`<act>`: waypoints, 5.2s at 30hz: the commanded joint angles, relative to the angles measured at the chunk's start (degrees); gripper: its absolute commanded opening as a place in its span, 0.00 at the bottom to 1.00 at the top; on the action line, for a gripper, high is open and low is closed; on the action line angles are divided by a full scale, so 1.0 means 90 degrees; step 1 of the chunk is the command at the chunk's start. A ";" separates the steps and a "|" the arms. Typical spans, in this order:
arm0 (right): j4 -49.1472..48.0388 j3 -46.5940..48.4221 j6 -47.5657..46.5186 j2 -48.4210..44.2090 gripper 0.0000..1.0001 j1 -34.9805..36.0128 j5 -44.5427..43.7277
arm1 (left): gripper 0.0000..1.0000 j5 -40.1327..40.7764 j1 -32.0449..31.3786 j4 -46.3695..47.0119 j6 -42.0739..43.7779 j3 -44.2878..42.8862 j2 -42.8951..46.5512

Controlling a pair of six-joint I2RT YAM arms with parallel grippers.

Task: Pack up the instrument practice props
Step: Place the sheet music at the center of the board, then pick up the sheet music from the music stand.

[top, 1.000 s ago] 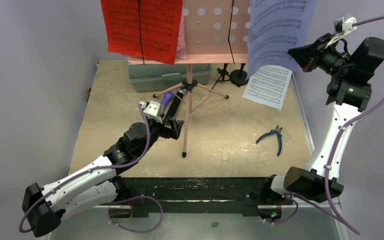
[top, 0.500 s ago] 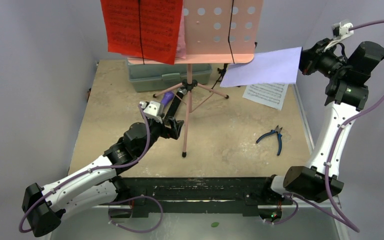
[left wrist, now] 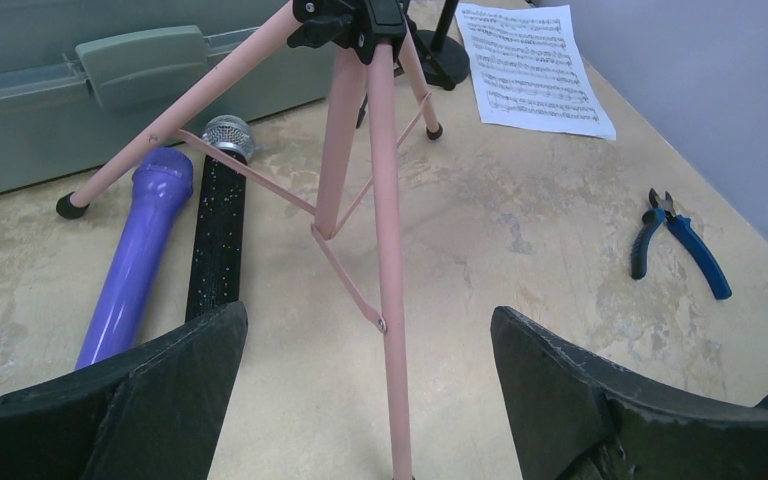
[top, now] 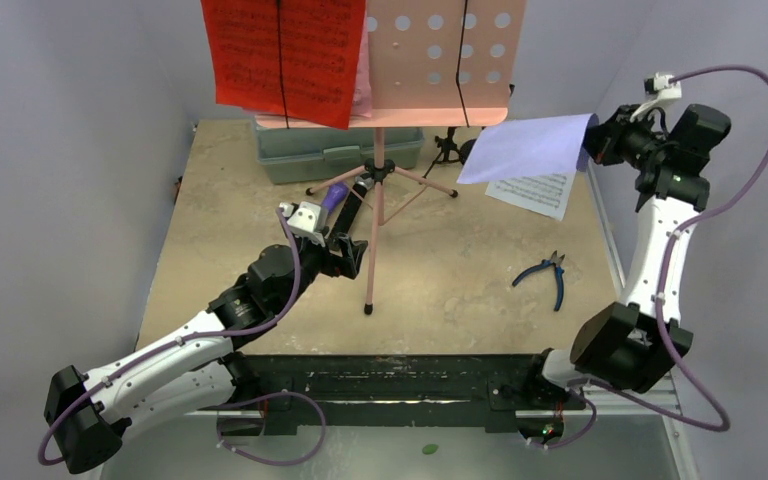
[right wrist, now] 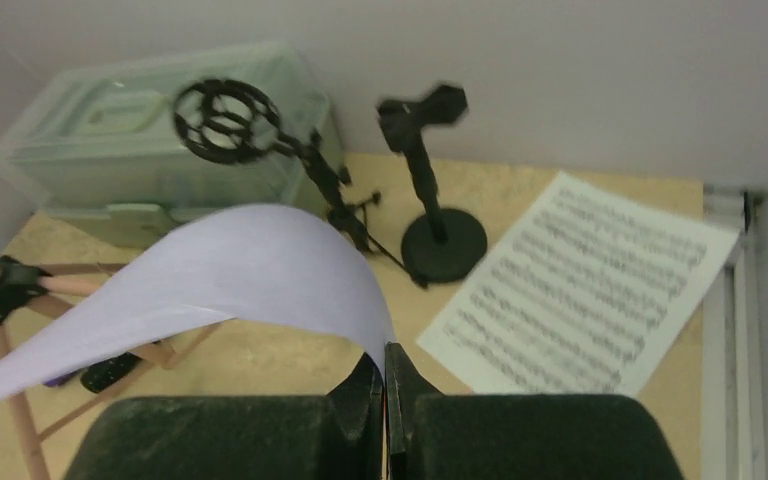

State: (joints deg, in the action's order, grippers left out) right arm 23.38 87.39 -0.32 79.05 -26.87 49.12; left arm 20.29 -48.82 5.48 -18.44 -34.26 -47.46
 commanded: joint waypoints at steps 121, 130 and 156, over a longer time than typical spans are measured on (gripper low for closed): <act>0.0802 -0.3428 -0.3275 -0.1765 0.85 0.0877 0.1700 | 0.98 -0.1298 -0.0004 -0.2825 -0.0005 -0.4100 -0.0050; 0.1286 -0.3274 -0.3549 -0.1799 0.85 0.0877 0.1791 | 0.96 -0.0802 0.0000 -0.3817 0.0435 -0.6235 -0.1248; 0.3379 -0.2383 -0.5282 -0.1688 0.84 0.1300 0.2422 | 0.75 0.0641 -0.0009 -0.4740 0.1061 -0.8809 -0.2586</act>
State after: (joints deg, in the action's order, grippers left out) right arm 46.48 60.82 -41.01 64.23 -16.40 67.22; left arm 21.58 -48.82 -41.01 -13.19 -116.68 -76.09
